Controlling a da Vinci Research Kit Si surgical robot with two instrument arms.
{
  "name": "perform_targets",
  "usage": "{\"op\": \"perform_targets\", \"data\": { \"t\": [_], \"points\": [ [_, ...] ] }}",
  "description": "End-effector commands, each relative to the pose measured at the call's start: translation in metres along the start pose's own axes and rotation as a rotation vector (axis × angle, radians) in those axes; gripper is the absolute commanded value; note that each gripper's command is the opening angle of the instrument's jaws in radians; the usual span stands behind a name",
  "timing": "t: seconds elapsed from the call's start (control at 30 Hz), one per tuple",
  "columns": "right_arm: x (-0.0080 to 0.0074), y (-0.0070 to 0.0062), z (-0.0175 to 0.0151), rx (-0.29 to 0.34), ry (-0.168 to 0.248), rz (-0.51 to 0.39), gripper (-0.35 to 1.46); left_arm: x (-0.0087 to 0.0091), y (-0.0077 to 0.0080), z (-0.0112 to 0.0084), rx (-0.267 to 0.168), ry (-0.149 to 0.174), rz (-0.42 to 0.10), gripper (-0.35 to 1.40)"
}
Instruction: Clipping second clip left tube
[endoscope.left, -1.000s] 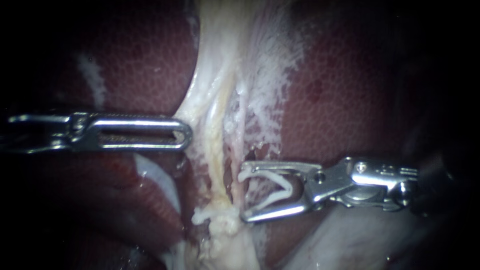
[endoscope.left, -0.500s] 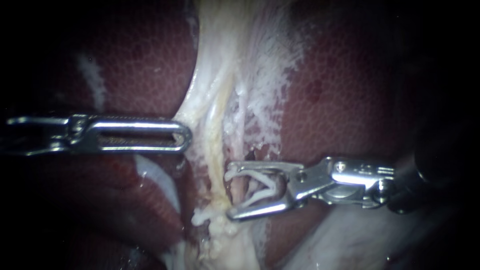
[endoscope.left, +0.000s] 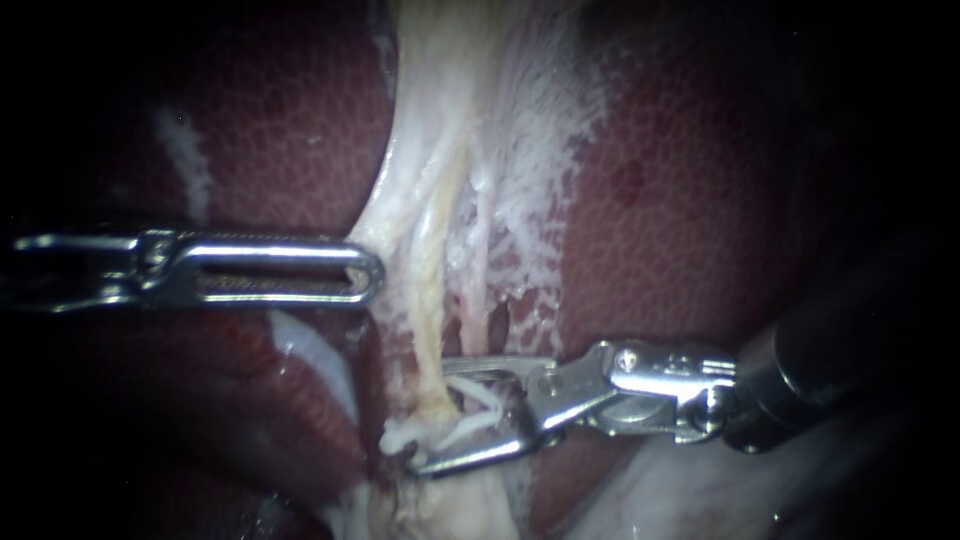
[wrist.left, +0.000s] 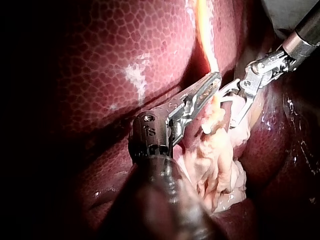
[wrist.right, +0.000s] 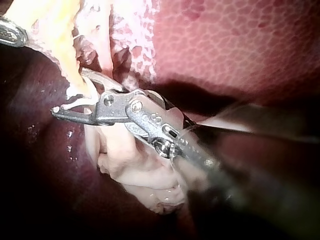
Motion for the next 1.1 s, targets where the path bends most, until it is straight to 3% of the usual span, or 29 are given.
{"op": "perform_targets", "data": {
  "t": [0.03,0.23,0.5,0.9,1.1],
  "points": [
    [-0.0001,0.0001,0.0002,-0.002,0.001,0.007,0.58,0.0,0.0,0.0,0.0,0.0,0.0,-0.35],
    [0.0003,0.0007,0.002,-0.012,0.003,0.019,0.58,0.0001,0.0001,0.0001,0.0,0.0,0.001,-0.35],
    [0.0004,0.001,0.0034,0.038,-0.004,0.032,0.53,0.0002,0.0001,0.0001,-0.001,0.0,0.001,-0.35],
    [0.0001,0.001,0.0032,0.048,-0.006,0.049,0.46,0.0002,0.0001,0.0002,-0.001,-0.001,0.002,-0.35],
    [-0.0003,0.0011,0.0027,0.044,-0.033,0.061,0.34,0.0002,0.0002,0.0002,-0.001,-0.001,0.002,-0.35]
  ]
}}
